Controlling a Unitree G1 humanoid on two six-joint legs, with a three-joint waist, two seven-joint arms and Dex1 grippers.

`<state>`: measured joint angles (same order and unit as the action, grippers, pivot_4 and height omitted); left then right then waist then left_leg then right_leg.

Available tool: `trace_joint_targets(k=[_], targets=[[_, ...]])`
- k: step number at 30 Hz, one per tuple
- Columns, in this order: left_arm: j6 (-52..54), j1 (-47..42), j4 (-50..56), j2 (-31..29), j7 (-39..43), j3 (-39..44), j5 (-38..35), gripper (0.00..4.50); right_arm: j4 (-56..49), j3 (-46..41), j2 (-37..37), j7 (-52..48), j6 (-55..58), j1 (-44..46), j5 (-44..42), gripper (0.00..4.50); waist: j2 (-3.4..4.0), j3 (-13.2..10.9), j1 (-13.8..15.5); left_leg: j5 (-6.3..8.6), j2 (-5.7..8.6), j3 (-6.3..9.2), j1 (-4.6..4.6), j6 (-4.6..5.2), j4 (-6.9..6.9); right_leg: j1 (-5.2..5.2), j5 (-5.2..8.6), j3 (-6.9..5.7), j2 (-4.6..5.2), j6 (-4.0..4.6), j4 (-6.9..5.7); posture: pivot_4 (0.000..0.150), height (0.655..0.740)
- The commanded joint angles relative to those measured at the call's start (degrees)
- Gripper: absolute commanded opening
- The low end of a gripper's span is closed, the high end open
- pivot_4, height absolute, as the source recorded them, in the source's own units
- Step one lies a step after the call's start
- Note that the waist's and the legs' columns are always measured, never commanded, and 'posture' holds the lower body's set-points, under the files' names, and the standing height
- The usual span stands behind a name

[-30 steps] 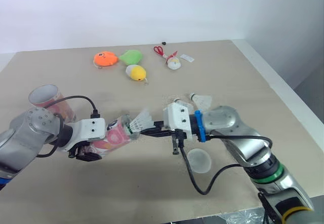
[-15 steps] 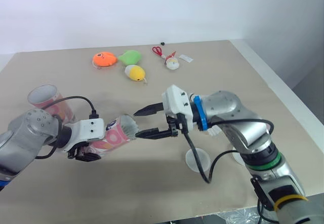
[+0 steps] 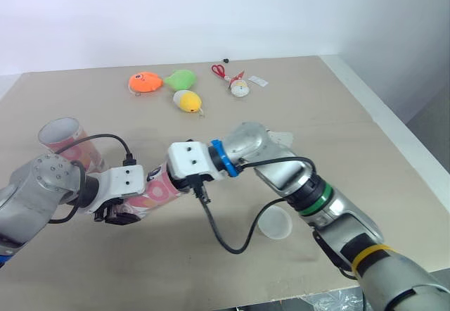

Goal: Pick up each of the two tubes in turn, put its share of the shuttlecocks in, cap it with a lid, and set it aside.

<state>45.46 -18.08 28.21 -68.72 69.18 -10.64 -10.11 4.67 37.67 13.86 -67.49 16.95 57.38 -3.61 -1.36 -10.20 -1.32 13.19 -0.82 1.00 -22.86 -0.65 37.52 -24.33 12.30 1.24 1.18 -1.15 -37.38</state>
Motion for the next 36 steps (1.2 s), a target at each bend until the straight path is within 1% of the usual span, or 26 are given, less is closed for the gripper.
trace_joint_targets(k=[1, 4, 8, 14, 18, 20, 22, 24, 26, 28, 29, 30, 32, 35, 36], targets=[[0.6, 0.5, 0.6, 0.1, -0.2, -0.7, -0.5, 2.92, -1.9, -0.7, -2.7, -0.7, -0.3, 1.5, -0.3, 0.08, 0.0, 0.0, 0.0, 0.0, 0.0, -0.01, 0.01, 0.0, 0.0, 0.0, 0.0, 0.01, 0.0, 0.0, 0.0, 0.15, 0.74], [0.8, 0.4, 0.6, 0.5, -0.5, -0.9, -0.4, 2.92, -2.4, -1.6, -3.1, -1.0, -0.4, 1.4, -0.3, 0.08, 0.01, 0.0, 0.0, 0.0, -0.02, 0.03, 0.01, 0.0, 0.0, 0.0, 0.01, -0.02, -0.07, 0.03, -0.02, 0.15, 0.74], [1.1, 0.1, 0.7, 1.4, -1.1, -1.1, -0.5, 2.92, -4.8, -4.1, -1.5, -2.4, 0.9, 1.3, -1.9, 0.08, 0.01, 0.0, 0.0, 0.0, -0.02, 0.06, 0.01, 0.0, 0.0, 0.01, 0.01, -0.05, -0.07, 0.04, -0.04, 0.15, 0.74], [1.4, 0.3, 1.2, 1.9, -1.9, -0.6, -0.7, 2.92, -12.2, -11.5, 7.1, -6.6, 5.9, -0.8, -7.6, 0.08, 0.01, 0.0, 0.1, 0.0, 0.05, 0.07, 0.01, -0.01, 0.02, 0.06, -0.01, -0.05, 0.13, -0.03, -0.02, 0.15, 0.74], [2.1, -0.9, 2.2, 3.4, -2.7, 0.7, -1.8, 2.92, -16.7, -15.4, 11.4, -7.2, 10.3, -3.4, -11.9, 0.08, 0.01, 0.0, 0.3, 0.0, 0.09, 0.08, 0.01, -0.01, 0.03, 0.11, -0.01, -0.06, 0.19, -0.07, 0.0, 0.15, 0.74], [2.7, -2.1, 2.5, 5.1, -3.6, 1.9, -2.8, 2.92, -18.6, -18.9, 13.1, -6.7, 13.9, -4.3, -15.5, 0.08, 0.01, 0.0, 0.2, 0.0, 0.09, 0.06, 0.01, -0.01, 0.04, 0.1, -0.02, -0.05, 0.18, -0.09, 0.0, 0.15, 0.74], [2.9, -3.9, 2.3, 7.9, -5.5, 3.4, -4.0, 2.92, -20.3, -24.6, 15.4, -5.5, 18.9, -5.5, -20.5, 0.08, -0.07, -0.1, 0.2, 0.0, 0.08, 0.07, -0.02, -0.01, 0.04, 0.08, -0.01, -0.06, 0.18, -0.08, 0.0, 0.15, 0.74], [2.7, -5.6, 1.6, 11.0, -7.7, 4.8, -5.0, 2.92, -22.1, -29.7, 18.3, -4.3, 23.5, -7.3, -24.7, 0.65, -0.14, -0.1, 0.3, -0.01, 0.07, 0.14, -0.16, -0.01, 0.08, 0.01, -0.02, -0.11, 0.15, -0.08, 0.01, 0.15, 0.74], [-1.2, -6.2, 0.4, 13.6, -10.2, 5.0, -3.9, 2.92, -24.8, -33.3, 22.5, -4.4, 27.5, -10.3, -28.3, 1.43, -0.16, -0.1, 0.2, -0.01, 0.07, 0.19, -0.24, -0.01, 0.09, 0.0, -0.02, -0.15, 0.16, -0.08, 0.1, 0.15, 0.74], [-1.8, -6.6, -0.3, 17.1, -13.1, 4.9, -4.0, 2.92, -27.3, -35.3, 27.3, -5.1, 29.7, -13.8, -30.0, 2.39, -0.15, -0.1, 0.2, 0.0, 0.08, 0.17, -0.25, 0.0, 0.04, 0.01, 0.0, -0.13, 0.18, -0.1, 0.18, 0.15, 0.74], [-2.0, -6.9, -0.5, 19.6, -15.0, 4.8, -4.3, 2.92, -28.2, -36.2, 29.7, -5.4, 30.0, -15.8, -30.4, 2.97, -0.15, -0.1, 0.2, 0.02, 0.09, 0.16, -0.26, 0.03, 0.02, 0.01, 0.01, -0.11, 0.19, -0.12, 0.22, 0.15, 0.74], [-2.5, -6.9, -0.6, 22.0, -16.7, 4.6, -4.4, 2.92, -28.9, -36.8, 31.7, -5.4, 30.1, -17.6, -30.5, 3.41, -0.15, -0.1, 0.2, 0.05, 0.1, 0.14, -0.28, 0.07, 0.03, 0.01, 0.02, -0.1, 0.2, -0.13, 0.22, 0.15, 0.74], [-4.4, -6.2, -0.8, 26.9, -19.5, 4.5, -4.8, 2.92, -29.8, -37.8, 35.5, -5.3, 29.6, -21.2, -30.2, 4.46, -0.17, -0.1, 0.2, 0.08, 0.1, 0.11, -0.32, 0.12, 0.05, 0.0, 0.03, -0.08, 0.2, -0.16, 0.24, 0.15, 0.74], [-6.0, -4.2, -2.0, 35.2, -23.7, 5.4, -6.7, 2.92, -31.4, -37.1, 40.2, -5.3, 26.5, -27.1, -27.6, 4.46, -0.18, -0.1, 0.1, 0.09, 0.11, 0.06, -0.3, 0.14, 0.06, 0.0, 0.01, -0.02, 0.19, -0.18, 0.28, 0.15, 0.74], [-8.1, -2.9, -2.6, 37.3, -24.6, 4.8, -6.5, 2.92, -31.9, -36.3, 41.6, -5.1, 24.9, -29.5, -26.0, 4.46, -0.18, -0.1, 0.0, 0.09, 0.1, 0.04, -0.28, 0.14, 0.07, 0.01, 0.01, 0.0, 0.17, -0.19, 0.25, 0.15, 0.74]])
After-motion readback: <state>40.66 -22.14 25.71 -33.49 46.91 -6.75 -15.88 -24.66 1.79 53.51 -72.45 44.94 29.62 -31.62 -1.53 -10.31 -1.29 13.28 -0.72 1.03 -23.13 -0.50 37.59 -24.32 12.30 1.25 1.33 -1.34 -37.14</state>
